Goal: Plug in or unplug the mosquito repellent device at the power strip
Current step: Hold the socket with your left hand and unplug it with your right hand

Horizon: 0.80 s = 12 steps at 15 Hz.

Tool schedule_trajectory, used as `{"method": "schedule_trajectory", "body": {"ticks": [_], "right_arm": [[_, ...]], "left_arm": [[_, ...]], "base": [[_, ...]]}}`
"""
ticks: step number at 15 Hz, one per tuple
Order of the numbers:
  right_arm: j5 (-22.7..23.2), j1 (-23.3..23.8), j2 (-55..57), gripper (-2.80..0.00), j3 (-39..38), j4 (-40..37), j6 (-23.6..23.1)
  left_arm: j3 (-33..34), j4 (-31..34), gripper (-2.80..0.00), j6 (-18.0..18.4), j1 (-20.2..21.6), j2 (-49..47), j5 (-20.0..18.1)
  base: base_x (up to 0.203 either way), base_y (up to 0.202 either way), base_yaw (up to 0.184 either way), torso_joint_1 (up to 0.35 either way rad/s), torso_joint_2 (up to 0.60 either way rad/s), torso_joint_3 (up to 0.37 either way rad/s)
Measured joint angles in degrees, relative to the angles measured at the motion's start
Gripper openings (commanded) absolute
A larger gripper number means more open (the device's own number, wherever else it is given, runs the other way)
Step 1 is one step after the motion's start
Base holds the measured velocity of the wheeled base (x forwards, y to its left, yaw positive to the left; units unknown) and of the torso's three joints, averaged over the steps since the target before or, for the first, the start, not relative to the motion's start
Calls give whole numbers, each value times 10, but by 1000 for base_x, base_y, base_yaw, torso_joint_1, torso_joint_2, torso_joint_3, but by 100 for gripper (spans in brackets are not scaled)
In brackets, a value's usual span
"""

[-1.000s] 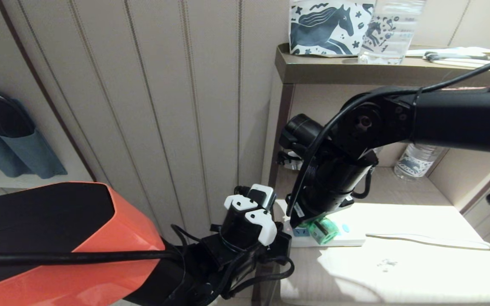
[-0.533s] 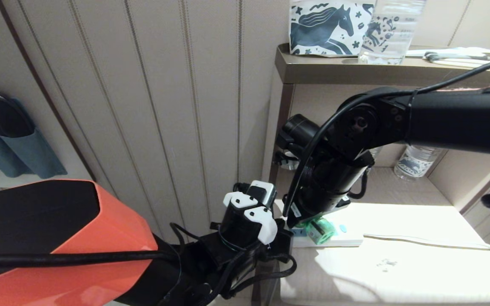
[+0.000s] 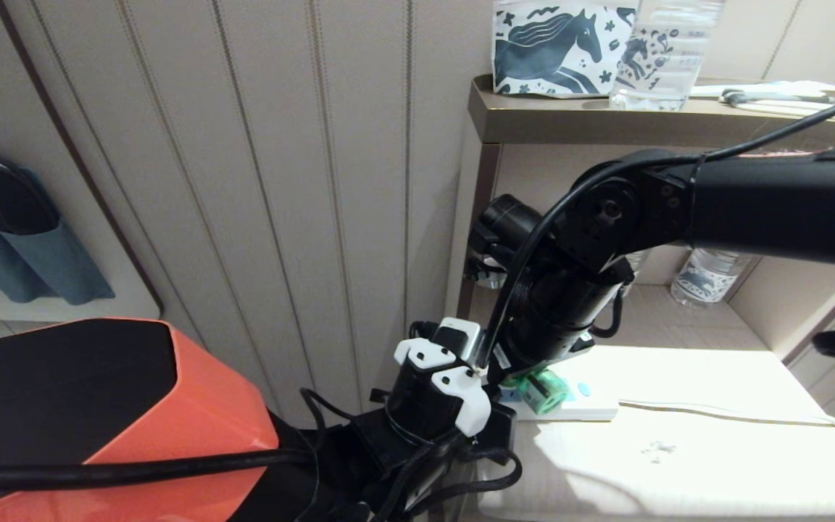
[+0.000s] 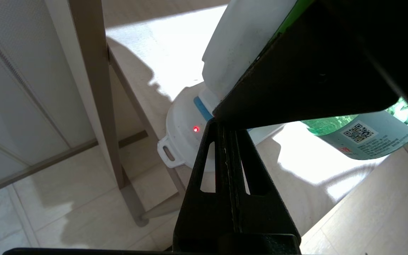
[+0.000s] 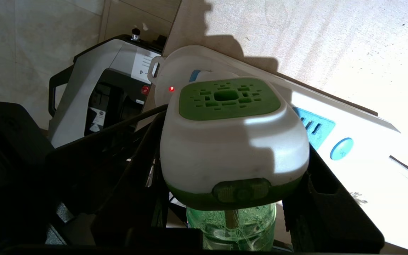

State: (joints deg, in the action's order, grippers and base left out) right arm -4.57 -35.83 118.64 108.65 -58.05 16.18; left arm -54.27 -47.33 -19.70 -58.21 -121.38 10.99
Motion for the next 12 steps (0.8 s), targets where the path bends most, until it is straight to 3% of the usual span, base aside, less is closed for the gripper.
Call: {"method": "schedule_trajectory", "body": {"ticks": [12], "right_arm": [[0, -1, -7, -280, 1, -3, 0]], "left_arm": [[5, -8, -280, -2, 1, -24, 2]], "base": [[0, 0, 0, 0, 0, 0]]}}
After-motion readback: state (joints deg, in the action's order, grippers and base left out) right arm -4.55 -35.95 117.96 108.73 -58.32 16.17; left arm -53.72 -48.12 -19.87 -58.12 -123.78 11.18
